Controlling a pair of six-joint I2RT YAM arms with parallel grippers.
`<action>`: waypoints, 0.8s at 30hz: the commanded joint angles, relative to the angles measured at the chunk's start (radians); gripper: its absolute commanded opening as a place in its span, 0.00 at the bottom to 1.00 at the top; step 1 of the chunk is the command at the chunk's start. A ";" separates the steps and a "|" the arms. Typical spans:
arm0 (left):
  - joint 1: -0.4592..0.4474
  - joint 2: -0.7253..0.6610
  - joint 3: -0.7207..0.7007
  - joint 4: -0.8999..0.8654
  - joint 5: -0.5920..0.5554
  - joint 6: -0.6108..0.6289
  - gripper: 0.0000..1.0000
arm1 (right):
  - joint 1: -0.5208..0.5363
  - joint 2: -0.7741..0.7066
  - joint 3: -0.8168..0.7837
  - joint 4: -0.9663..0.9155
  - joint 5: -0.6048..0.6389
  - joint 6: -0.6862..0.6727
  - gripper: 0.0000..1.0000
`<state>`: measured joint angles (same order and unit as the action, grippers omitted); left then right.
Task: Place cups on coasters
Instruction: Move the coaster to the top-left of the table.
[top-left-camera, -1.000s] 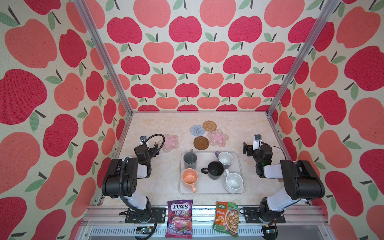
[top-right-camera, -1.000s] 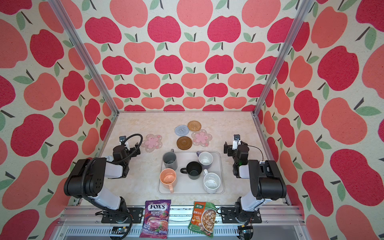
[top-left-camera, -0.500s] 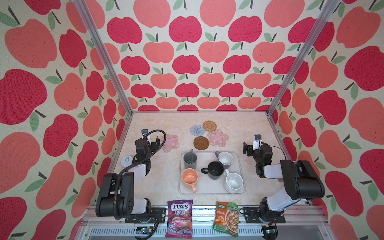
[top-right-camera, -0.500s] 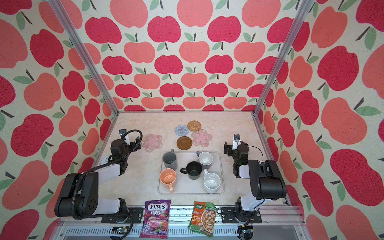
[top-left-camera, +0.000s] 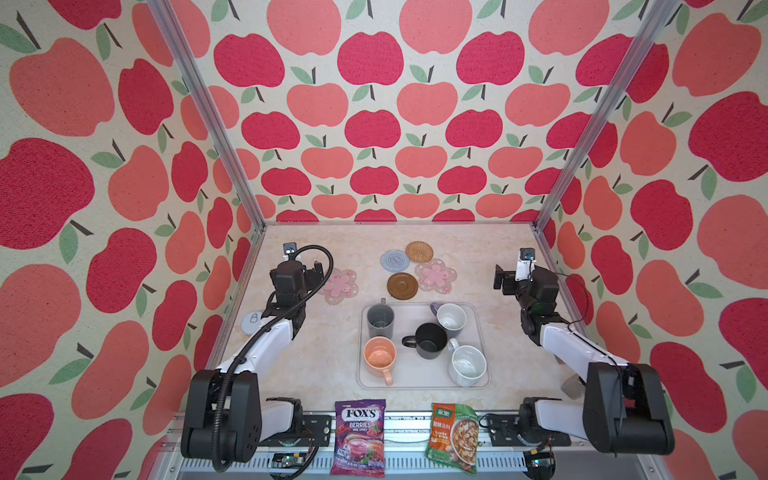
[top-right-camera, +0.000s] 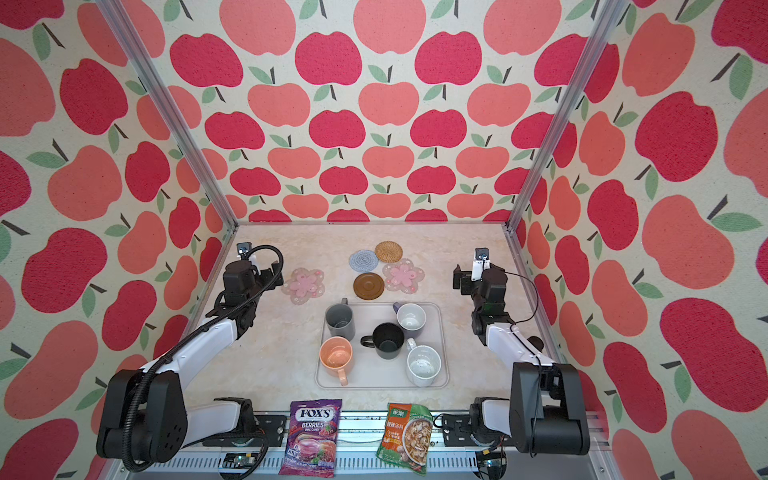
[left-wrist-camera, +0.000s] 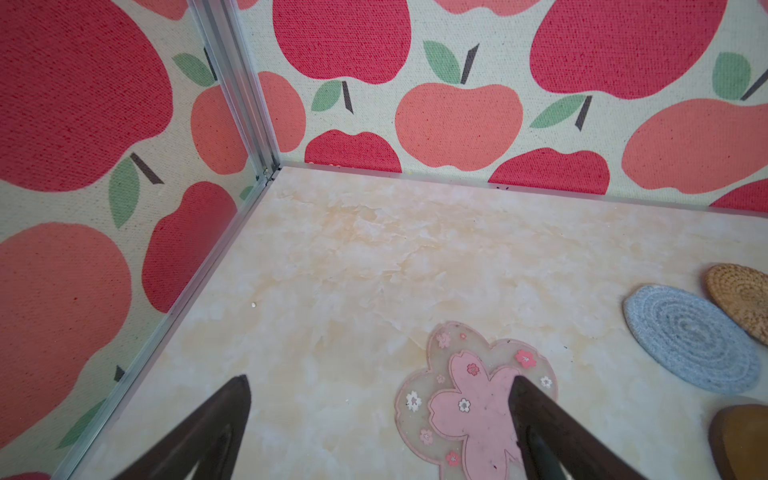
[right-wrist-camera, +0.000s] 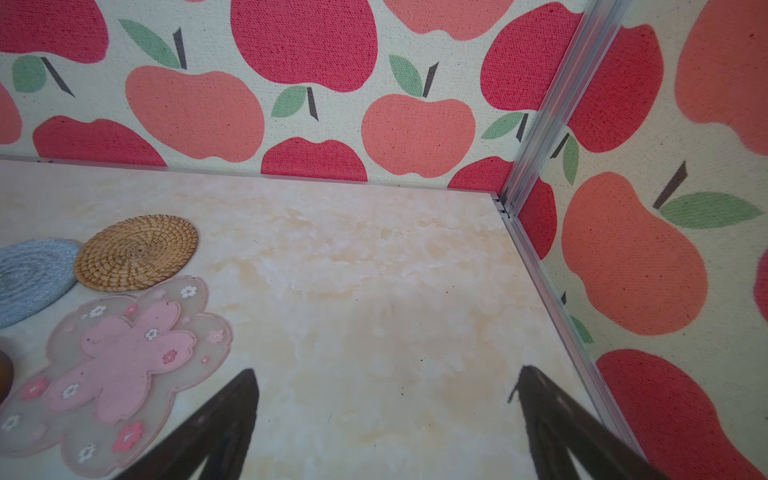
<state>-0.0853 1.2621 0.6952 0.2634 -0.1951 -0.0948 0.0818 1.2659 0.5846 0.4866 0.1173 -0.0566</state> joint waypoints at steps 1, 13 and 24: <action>-0.005 -0.024 0.024 -0.063 0.032 -0.079 0.99 | 0.034 -0.030 0.051 -0.150 0.041 -0.001 0.99; -0.084 0.064 0.182 -0.251 0.101 -0.161 0.99 | 0.098 -0.033 0.211 -0.344 -0.006 0.099 0.99; -0.150 0.274 0.393 -0.412 0.180 -0.238 0.86 | 0.163 0.091 0.353 -0.529 -0.017 0.141 0.99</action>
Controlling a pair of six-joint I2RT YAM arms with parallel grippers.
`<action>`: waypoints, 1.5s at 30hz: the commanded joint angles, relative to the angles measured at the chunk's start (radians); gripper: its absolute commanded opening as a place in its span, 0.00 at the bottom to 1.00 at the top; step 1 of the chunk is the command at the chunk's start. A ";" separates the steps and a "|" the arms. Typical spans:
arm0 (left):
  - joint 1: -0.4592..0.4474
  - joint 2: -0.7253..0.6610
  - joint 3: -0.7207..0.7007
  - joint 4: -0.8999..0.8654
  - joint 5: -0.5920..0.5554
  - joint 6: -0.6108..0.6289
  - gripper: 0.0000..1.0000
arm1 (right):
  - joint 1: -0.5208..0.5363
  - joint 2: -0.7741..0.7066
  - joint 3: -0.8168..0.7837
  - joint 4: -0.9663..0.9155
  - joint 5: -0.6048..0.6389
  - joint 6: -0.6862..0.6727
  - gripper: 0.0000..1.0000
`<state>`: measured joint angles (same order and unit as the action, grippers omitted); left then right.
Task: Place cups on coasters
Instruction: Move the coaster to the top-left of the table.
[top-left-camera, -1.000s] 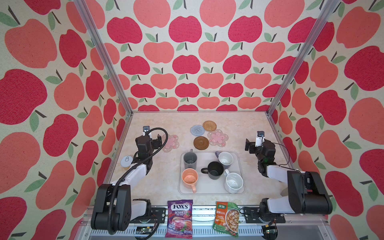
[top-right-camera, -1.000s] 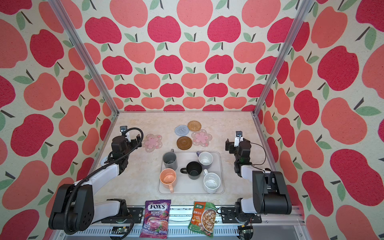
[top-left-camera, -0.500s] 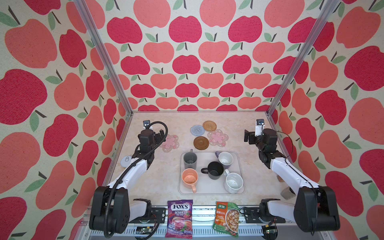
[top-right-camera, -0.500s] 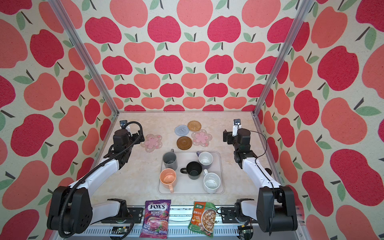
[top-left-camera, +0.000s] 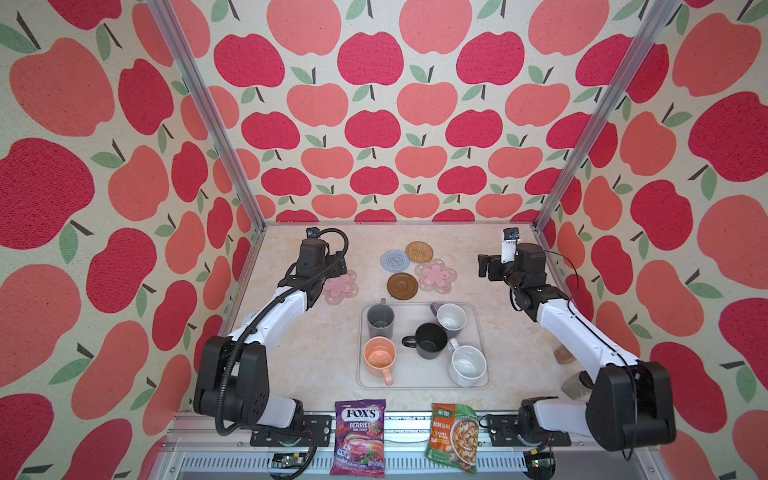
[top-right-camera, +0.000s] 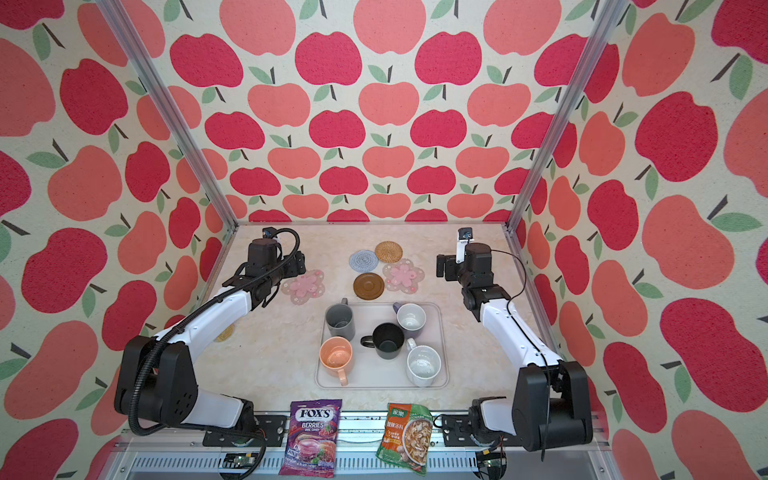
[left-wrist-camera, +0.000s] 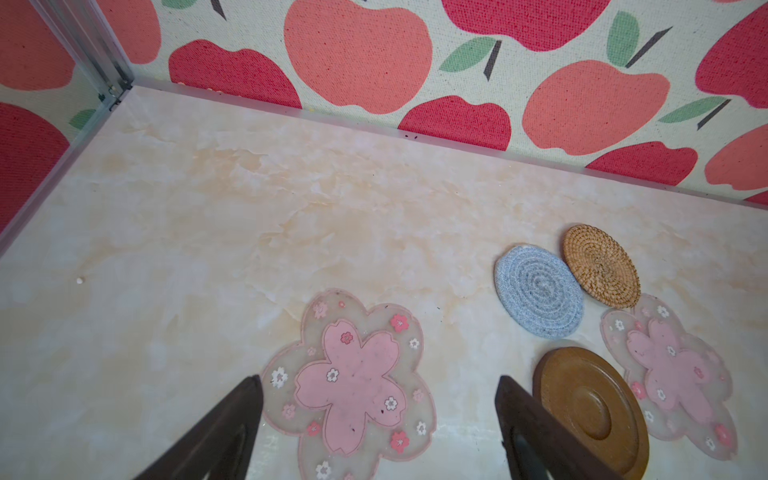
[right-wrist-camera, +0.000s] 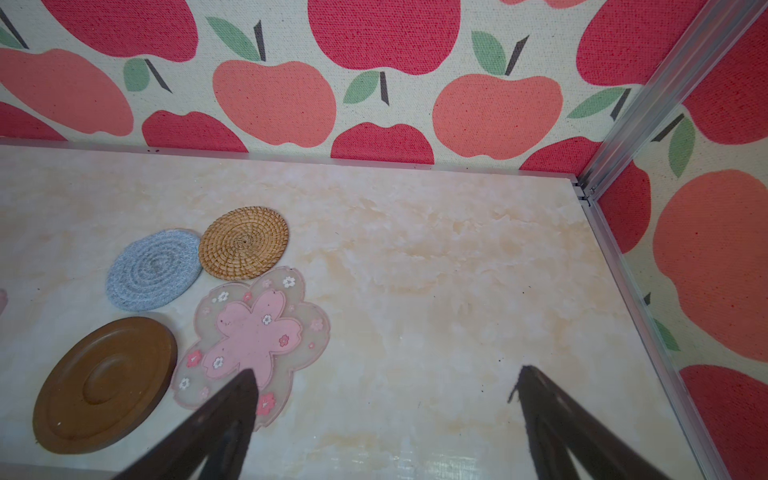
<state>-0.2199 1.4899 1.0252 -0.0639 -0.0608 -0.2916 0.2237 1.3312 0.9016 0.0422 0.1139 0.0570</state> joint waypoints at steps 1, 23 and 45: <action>-0.022 0.070 0.086 -0.092 0.050 -0.050 0.82 | 0.031 0.033 0.036 -0.075 -0.009 0.025 0.99; -0.161 0.616 0.609 -0.215 0.284 -0.169 0.12 | 0.184 0.170 0.106 -0.086 0.056 0.033 0.99; -0.213 1.019 1.107 -0.553 0.314 -0.200 0.00 | 0.202 0.176 0.095 -0.108 0.064 0.027 0.99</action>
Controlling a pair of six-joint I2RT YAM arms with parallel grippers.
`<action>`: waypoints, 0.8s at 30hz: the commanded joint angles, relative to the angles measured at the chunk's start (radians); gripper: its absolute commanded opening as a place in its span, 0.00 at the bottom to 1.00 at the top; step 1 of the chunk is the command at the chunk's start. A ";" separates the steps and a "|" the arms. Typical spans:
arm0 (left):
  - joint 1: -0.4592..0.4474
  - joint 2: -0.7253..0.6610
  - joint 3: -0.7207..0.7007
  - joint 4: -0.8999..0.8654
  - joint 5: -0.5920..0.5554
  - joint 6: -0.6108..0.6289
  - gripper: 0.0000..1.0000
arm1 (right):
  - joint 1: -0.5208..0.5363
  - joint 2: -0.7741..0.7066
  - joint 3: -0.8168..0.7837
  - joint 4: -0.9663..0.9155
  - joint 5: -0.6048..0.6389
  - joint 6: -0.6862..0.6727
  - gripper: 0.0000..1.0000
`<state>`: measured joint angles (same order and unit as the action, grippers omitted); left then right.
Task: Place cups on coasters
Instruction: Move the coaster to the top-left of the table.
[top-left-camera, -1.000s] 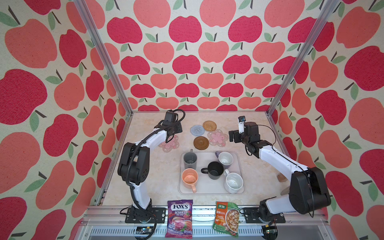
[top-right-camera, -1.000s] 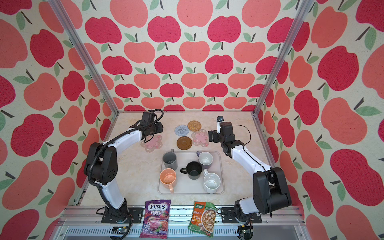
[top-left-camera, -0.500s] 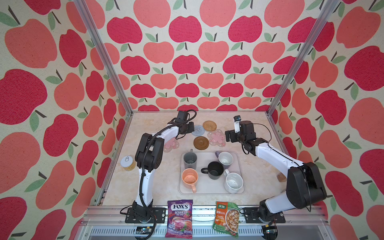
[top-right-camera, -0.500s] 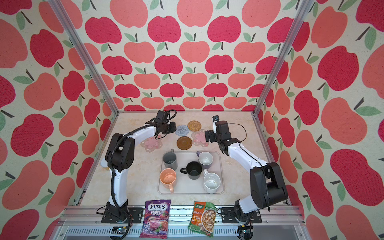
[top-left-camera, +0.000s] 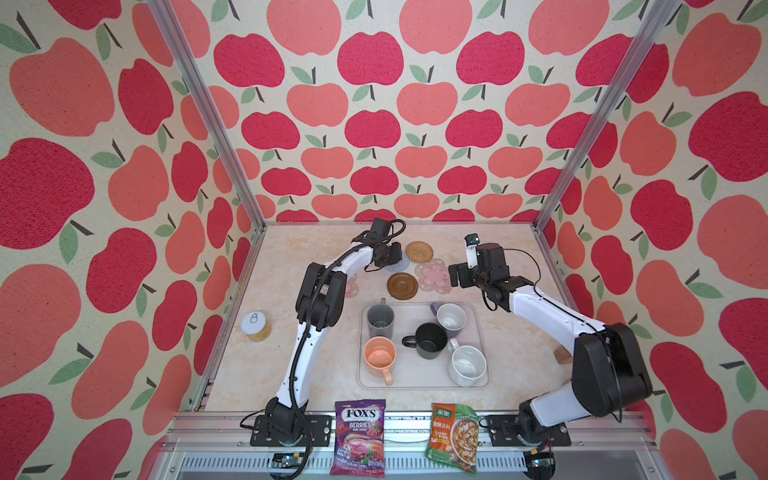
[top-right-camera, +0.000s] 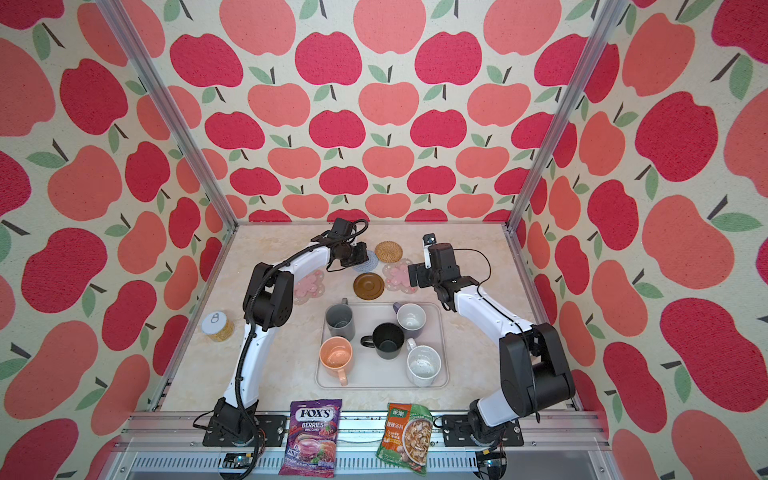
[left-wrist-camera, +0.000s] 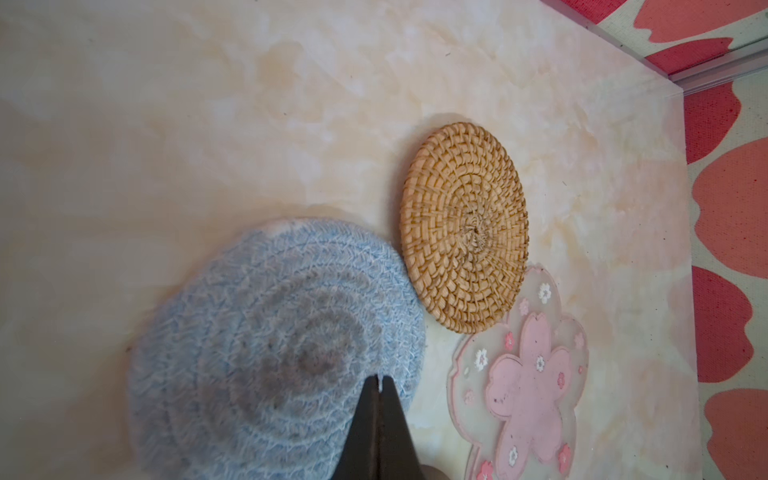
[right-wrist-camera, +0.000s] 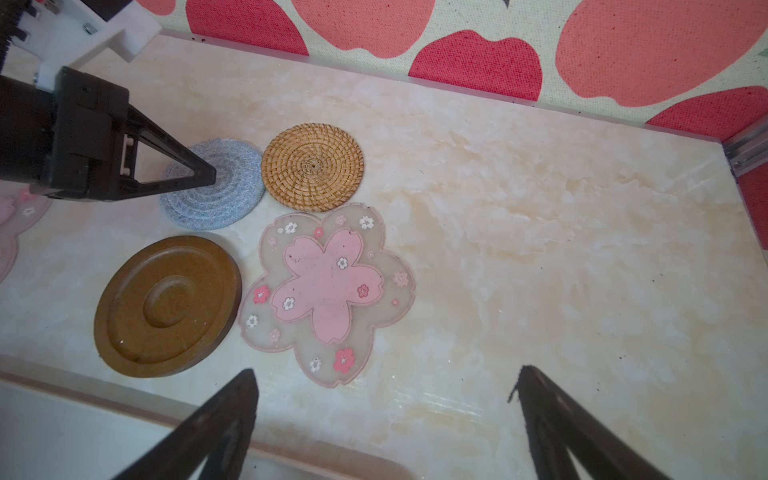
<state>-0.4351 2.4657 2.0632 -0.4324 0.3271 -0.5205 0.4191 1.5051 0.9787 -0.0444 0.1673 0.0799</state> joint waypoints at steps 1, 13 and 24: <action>0.004 0.058 0.090 -0.213 -0.080 0.039 0.00 | 0.009 0.007 0.020 -0.020 0.011 0.006 0.99; 0.040 0.152 0.254 -0.450 -0.155 0.047 0.00 | 0.019 0.041 0.055 -0.071 0.006 -0.004 0.99; 0.192 0.125 0.232 -0.577 -0.232 0.078 0.00 | 0.029 0.021 0.031 -0.107 0.041 -0.015 0.99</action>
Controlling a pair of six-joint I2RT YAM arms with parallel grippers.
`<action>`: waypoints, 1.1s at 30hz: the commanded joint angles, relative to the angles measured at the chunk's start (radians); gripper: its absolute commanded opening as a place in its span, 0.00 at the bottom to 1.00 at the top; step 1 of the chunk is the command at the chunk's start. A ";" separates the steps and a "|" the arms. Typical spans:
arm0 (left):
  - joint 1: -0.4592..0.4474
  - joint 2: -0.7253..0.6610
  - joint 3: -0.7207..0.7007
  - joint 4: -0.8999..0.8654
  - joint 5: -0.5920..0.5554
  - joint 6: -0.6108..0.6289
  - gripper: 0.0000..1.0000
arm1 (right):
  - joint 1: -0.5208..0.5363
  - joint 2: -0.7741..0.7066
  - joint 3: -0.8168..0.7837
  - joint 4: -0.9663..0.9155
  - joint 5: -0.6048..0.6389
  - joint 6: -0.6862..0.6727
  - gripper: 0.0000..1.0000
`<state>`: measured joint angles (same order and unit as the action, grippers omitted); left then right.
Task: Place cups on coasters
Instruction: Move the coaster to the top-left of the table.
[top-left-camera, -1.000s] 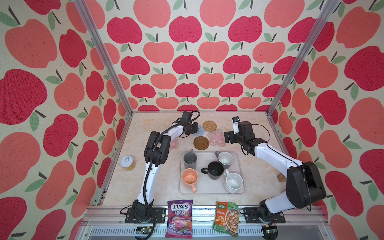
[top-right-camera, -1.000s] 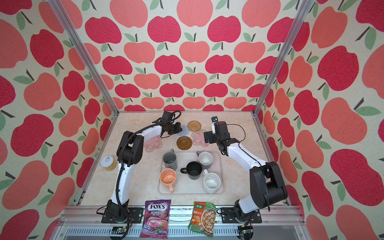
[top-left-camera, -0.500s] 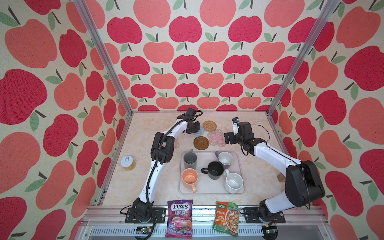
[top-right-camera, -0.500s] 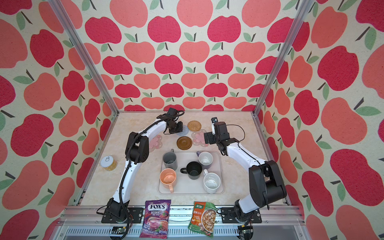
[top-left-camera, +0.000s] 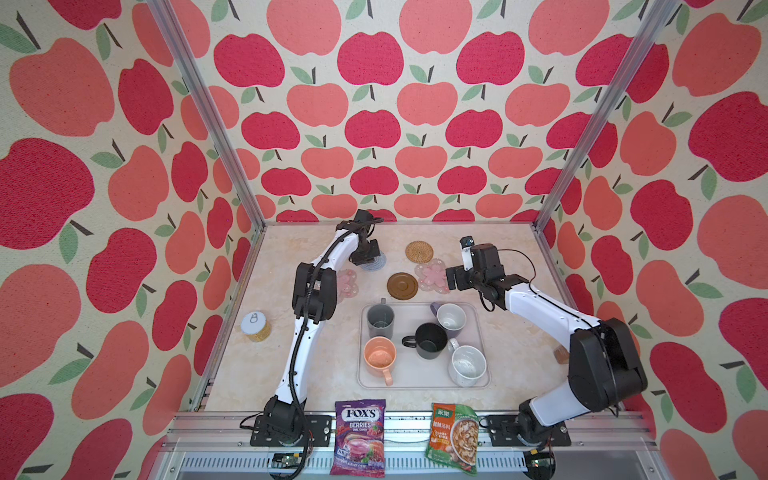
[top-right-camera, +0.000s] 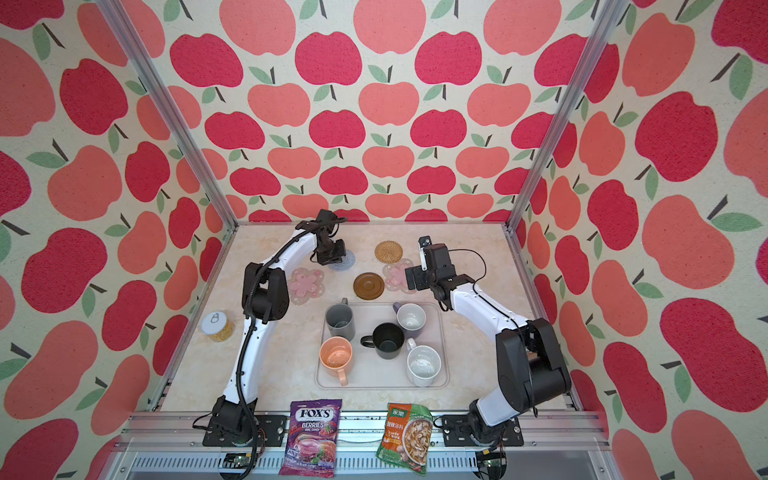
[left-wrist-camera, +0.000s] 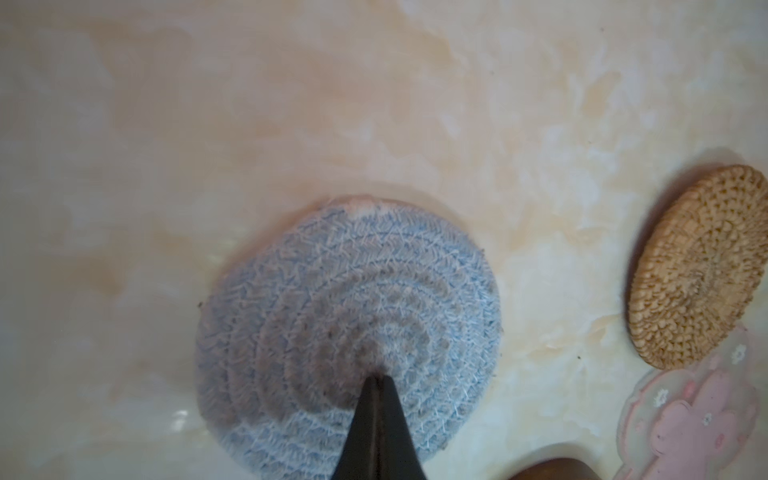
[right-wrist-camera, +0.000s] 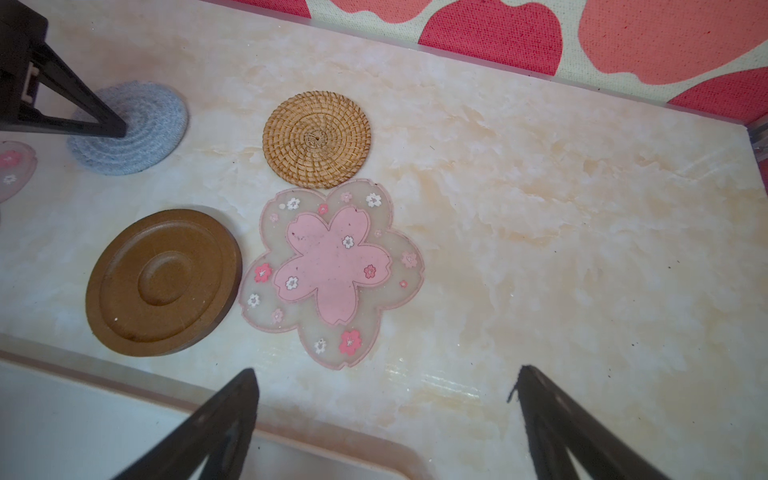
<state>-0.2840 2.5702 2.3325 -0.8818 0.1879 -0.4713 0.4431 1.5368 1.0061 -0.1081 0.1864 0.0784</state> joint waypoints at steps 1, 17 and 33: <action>0.053 0.003 -0.060 -0.122 -0.110 0.033 0.00 | 0.006 -0.011 0.008 -0.051 0.021 -0.014 0.99; 0.272 -0.266 -0.499 0.050 -0.141 -0.027 0.00 | 0.029 0.007 0.019 -0.034 0.032 0.007 0.99; 0.281 -0.437 -0.531 -0.002 -0.222 0.031 0.18 | 0.054 0.015 0.024 -0.027 0.040 0.011 0.99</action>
<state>0.0139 2.2311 1.8206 -0.8318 0.0124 -0.4732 0.4862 1.5383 1.0107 -0.1299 0.2104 0.0799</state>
